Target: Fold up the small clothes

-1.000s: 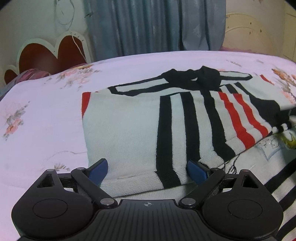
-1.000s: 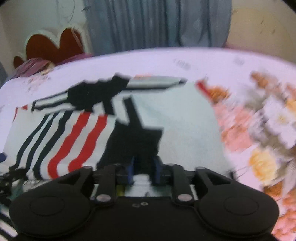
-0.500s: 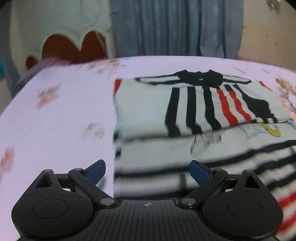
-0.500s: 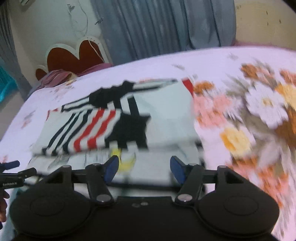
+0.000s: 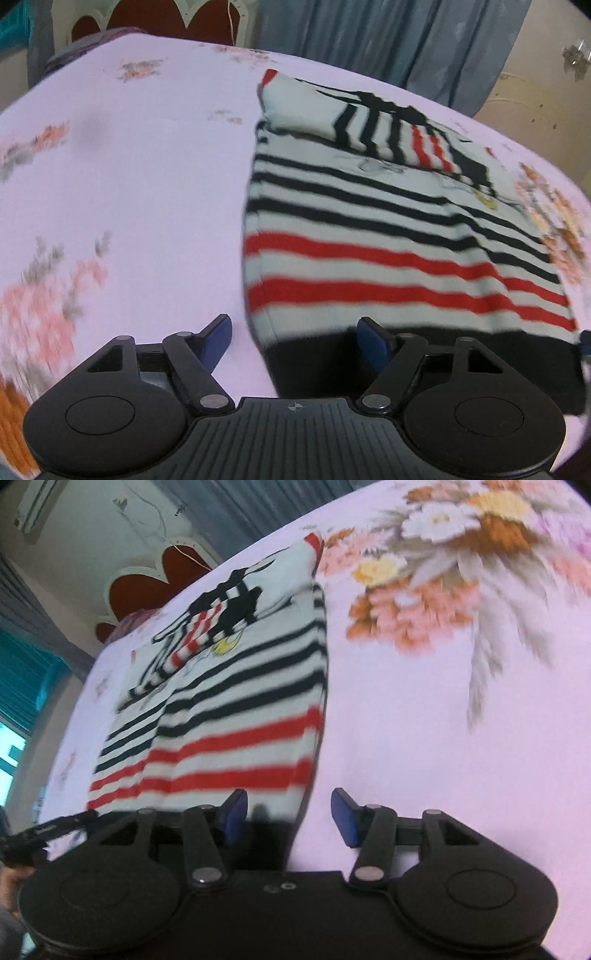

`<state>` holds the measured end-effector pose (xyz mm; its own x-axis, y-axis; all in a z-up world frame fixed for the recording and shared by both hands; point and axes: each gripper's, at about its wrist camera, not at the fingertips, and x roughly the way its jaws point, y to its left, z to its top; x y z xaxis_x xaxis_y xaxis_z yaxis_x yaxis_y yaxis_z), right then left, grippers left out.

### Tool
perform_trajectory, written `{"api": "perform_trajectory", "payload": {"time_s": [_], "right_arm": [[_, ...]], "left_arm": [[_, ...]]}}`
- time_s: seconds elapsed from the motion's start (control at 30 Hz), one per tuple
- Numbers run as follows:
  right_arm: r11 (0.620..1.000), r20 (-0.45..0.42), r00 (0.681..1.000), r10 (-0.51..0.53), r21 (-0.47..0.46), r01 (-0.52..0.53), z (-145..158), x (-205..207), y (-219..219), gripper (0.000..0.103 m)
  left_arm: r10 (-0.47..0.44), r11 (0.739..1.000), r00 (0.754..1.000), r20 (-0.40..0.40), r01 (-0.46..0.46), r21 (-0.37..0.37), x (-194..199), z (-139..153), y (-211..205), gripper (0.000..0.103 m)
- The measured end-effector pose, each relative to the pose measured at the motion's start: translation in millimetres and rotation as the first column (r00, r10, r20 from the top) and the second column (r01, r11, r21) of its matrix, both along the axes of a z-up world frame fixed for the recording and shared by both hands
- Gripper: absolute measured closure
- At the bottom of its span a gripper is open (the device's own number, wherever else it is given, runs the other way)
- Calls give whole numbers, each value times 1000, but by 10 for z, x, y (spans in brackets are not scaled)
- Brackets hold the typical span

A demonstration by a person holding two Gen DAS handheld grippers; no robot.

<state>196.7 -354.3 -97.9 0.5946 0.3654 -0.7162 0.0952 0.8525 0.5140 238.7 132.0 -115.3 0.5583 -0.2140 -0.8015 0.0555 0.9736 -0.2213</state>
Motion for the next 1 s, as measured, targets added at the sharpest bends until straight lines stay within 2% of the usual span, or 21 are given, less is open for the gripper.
{"api": "perform_trajectory", "payload": {"time_s": [0.13,0.23,0.3,0.37,0.43,0.53,0.63,0.67,0.7,0.77,0.83,0.9,0.93,1.0], "right_arm": [[997,5,1000,26,67,-26,-21,-173,91,56],[993,3,999,53,106,-53,-46,-279,164,60],[988,2,998,60,142,-59,-70,-308,183,61],[980,8,999,51,190,-52,-92,-281,167,64],[970,7,1000,24,243,-25,-134,-226,115,68],[958,-3,1000,1,287,0,-192,-111,84,73],[960,-7,1000,22,279,-19,-220,-102,144,79],[964,-10,999,34,264,-30,-236,-139,166,89],[969,-13,999,42,244,-38,-240,-149,188,98],[978,20,998,56,202,-59,-191,-206,200,97],[975,94,994,56,207,-74,-58,-289,147,98],[974,149,988,38,214,-69,27,-364,59,98],[977,136,990,32,206,-60,-15,-354,26,98],[985,39,999,33,170,-40,-197,-275,-2,98]], "left_arm": [[0,996,1000,-1,0,-89,-250,-25,-15,29],[11,982,1000,-9,-12,-189,-390,-49,13,31],[30,962,999,-14,-33,-271,-434,-83,67,31],[55,925,998,-27,-61,-375,-431,-136,131,31],[76,904,997,-34,-83,-419,-378,-178,158,33],[84,902,996,-30,-89,-423,-273,-230,112,49],[74,913,997,-30,-80,-400,-221,-259,83,69],[66,921,998,-26,-71,-384,-215,-252,82,94],[63,929,998,-20,-66,-364,-217,-243,90,97],[91,915,996,26,-73,-397,-286,-179,166,97],[116,906,990,83,-72,-416,-387,-100,224,97],[123,913,990,63,-88,-398,-392,-161,246,97],[121,916,992,31,-100,-389,-368,-222,247,97],[132,914,991,-1,-122,-387,-344,-315,227,97]]}}
